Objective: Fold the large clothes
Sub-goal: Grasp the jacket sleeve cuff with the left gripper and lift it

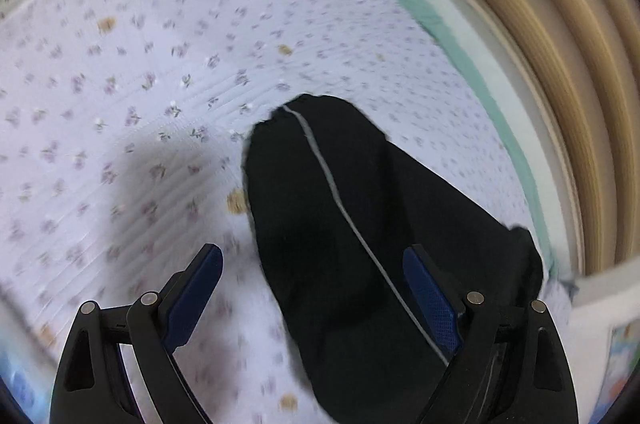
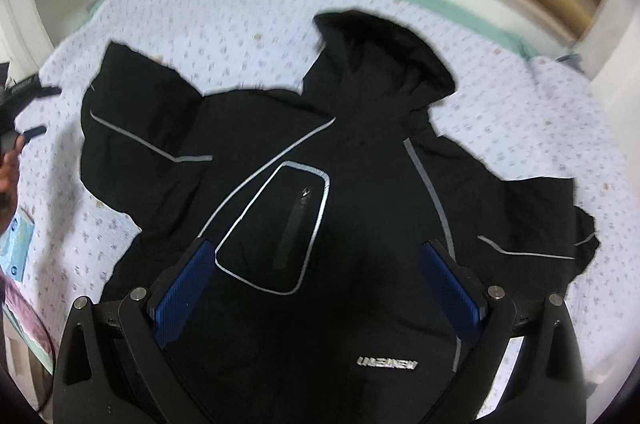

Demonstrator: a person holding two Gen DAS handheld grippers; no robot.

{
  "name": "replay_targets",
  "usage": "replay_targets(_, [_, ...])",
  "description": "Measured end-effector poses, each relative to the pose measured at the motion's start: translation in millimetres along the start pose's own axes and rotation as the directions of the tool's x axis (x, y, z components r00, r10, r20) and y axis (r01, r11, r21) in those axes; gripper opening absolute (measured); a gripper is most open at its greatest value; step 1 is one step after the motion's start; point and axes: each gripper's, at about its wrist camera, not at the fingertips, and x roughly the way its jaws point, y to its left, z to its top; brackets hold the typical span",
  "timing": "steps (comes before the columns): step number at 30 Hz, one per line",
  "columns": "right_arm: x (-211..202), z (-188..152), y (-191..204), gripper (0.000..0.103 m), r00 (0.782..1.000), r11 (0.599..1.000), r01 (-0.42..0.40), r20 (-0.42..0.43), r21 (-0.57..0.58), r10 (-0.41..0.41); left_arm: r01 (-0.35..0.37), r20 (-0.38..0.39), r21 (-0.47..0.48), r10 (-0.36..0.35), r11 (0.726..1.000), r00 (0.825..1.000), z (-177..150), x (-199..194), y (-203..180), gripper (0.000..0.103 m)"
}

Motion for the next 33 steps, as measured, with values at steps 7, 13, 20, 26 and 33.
replay_targets(7, [53.1, 19.2, 21.3, 0.103, 0.997, 0.996, -0.035, -0.075, -0.082, 0.028, -0.033, -0.038, -0.037, 0.032, 0.999, 0.999, 28.8, 71.9, 21.6, 0.092])
replay_targets(13, [82.9, 30.3, 40.9, 0.103, 0.993, 0.988, -0.039, -0.115, -0.153, 0.021, 0.011, -0.008, -0.036, -0.012, 0.999, 1.000, 36.5, 97.5, 21.0, 0.092])
replay_targets(20, [99.7, 27.3, 58.9, 0.102, 0.989, 0.978, -0.053, -0.147, -0.202, 0.023, -0.062, 0.042, 0.126, 0.057, 0.990, 0.997, 32.5, 89.8, -26.6, 0.027])
replay_targets(26, [99.8, 28.7, 54.6, 0.102, 0.992, 0.979, -0.021, -0.123, -0.205, -0.005, -0.446, 0.267, 0.017, 0.426, 0.895, 0.865, 28.6, 25.2, -17.6, 0.024])
replay_targets(33, [100.0, 25.6, 45.3, 0.102, 0.989, 0.989, -0.021, -0.150, -0.146, -0.001, -0.364, 0.200, 0.047, 0.348, 0.930, 0.916, 30.8, 24.6, 12.4, 0.024])
